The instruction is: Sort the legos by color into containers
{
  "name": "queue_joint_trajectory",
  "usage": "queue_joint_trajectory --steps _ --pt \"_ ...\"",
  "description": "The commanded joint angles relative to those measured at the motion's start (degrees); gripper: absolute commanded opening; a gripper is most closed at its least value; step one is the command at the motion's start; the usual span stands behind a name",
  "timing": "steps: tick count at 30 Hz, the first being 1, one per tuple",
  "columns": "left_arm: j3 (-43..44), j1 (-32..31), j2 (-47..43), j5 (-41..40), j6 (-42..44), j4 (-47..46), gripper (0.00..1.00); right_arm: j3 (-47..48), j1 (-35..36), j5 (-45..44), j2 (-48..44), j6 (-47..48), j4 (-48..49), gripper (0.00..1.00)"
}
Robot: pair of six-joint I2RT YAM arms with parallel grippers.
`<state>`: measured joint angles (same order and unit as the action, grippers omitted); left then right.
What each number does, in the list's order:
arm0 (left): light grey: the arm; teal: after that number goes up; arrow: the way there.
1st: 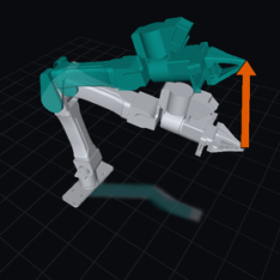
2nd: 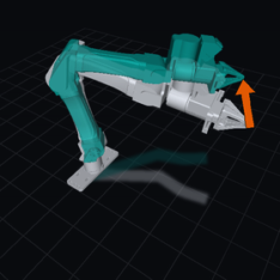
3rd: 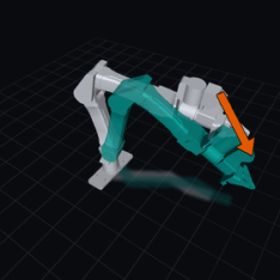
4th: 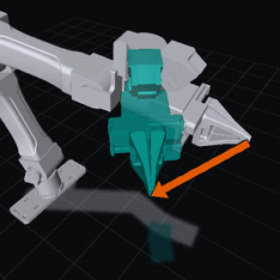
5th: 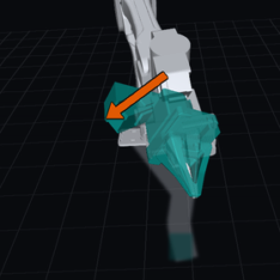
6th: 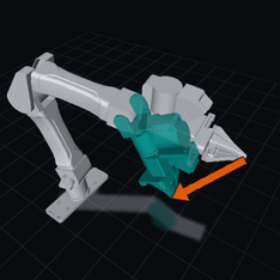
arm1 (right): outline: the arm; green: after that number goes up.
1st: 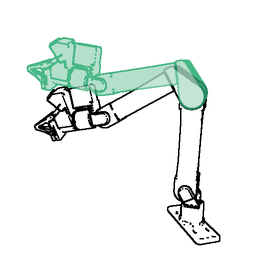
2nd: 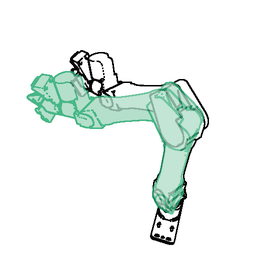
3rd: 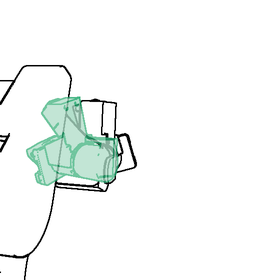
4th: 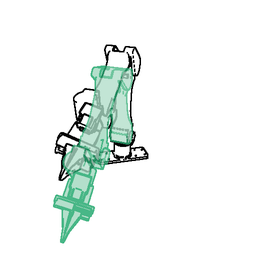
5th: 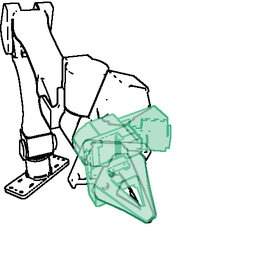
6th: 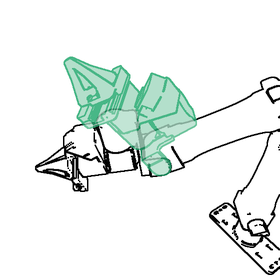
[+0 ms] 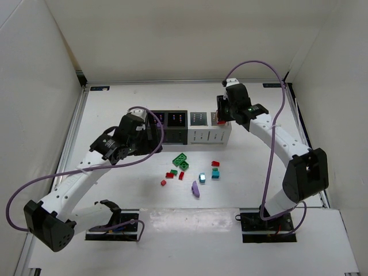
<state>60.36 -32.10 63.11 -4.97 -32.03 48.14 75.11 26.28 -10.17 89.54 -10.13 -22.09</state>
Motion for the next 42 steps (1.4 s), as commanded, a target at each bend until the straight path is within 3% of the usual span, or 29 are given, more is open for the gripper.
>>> queue_joint_trajectory --steps 1,4,7,18,23,29,35,42 --pt "-0.6 -0.3 -3.3 -0.5 -0.8 0.9 1.00 3.0 -0.2 -0.9 0.2 -0.8 2.5 0.46" --pt "-0.9 -0.2 -3.9 -0.9 -0.8 1.6 1.00 2.6 0.2 -1.2 -0.4 -0.7 2.3 0.59" --pt "-0.9 -0.2 -4.0 -0.9 -0.8 2.1 1.00 2.3 0.5 -1.1 -1.2 -0.8 1.7 0.66" --pt "-3.2 -0.3 -4.5 1.1 -2.2 3.5 1.00 -2.0 8.2 -7.5 -11.0 -1.3 -3.7 0.67" --pt "-4.6 -0.2 -7.0 0.3 -4.4 5.0 1.00 -10.8 14.8 -12.2 -20.7 -12.1 -11.5 0.69" --pt "-7.7 -0.2 -9.6 -0.7 -6.5 8.0 1.00 -23.3 25.1 -14.3 -25.2 -28.1 -17.6 0.67" --pt "-12.2 -0.3 -13.5 0.6 -8.7 7.8 1.00 -28.6 30.0 -16.4 -21.2 -33.9 -14.5 0.67" --pt "-12.4 -0.4 -15.1 0.4 -9.3 9.8 1.00 -28.6 28.9 -14.7 -10.4 -33.1 -8.1 0.67"
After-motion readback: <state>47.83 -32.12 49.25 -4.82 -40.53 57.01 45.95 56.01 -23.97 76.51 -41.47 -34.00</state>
